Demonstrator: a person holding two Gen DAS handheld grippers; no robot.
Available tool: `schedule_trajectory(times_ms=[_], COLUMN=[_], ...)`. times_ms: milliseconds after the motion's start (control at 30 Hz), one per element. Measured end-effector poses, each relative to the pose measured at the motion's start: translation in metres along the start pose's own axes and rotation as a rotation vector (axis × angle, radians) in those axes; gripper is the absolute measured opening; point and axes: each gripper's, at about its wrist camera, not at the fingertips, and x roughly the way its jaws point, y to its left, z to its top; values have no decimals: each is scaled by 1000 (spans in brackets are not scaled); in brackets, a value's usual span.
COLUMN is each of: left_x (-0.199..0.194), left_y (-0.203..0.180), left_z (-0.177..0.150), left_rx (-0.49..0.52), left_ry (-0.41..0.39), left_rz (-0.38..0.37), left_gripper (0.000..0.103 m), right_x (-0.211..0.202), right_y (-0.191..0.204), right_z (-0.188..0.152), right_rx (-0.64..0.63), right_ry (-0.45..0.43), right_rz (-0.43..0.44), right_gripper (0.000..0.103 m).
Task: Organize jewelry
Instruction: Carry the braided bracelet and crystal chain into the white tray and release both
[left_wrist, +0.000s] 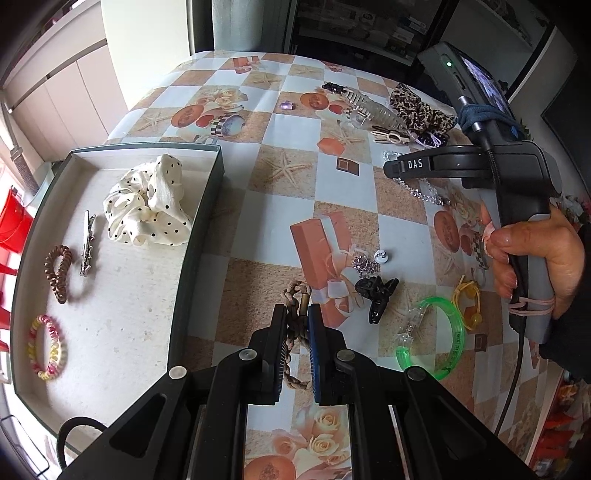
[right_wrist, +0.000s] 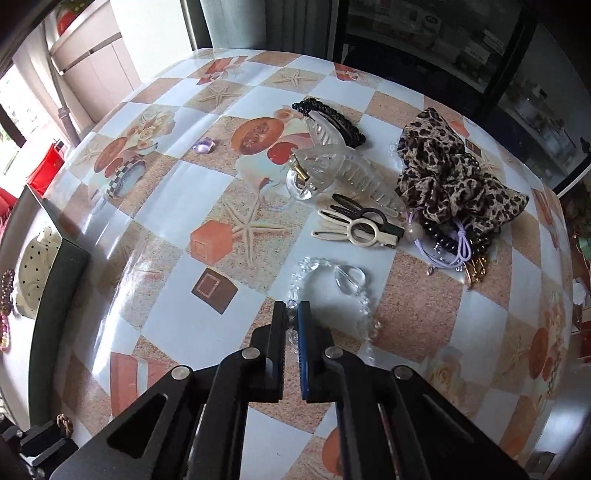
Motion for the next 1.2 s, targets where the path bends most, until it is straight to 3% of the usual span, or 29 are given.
schedule_trajectory(times_ms=[267,633,967,1200], left_x=[-16,-46,-72,-85], left_y=[0,7,43,84], left_z=[2,9,4,-7], left_rx=[18,31,-15,-74], left_ry=[-21,-62,-94,-101], left_rz=[-19,-30,-4,32], left_gripper=[14,14,14,14], right_x=[-36,-84,-121,-138], right_y=[-30,-30,3,49], right_z=[-20,-37,-41,-31], right_rx=[197,264,237,178], right_ry=[-32,-75,-105,-118], right_rz=[158,238,294,355], right_gripper=[6,6,6,5])
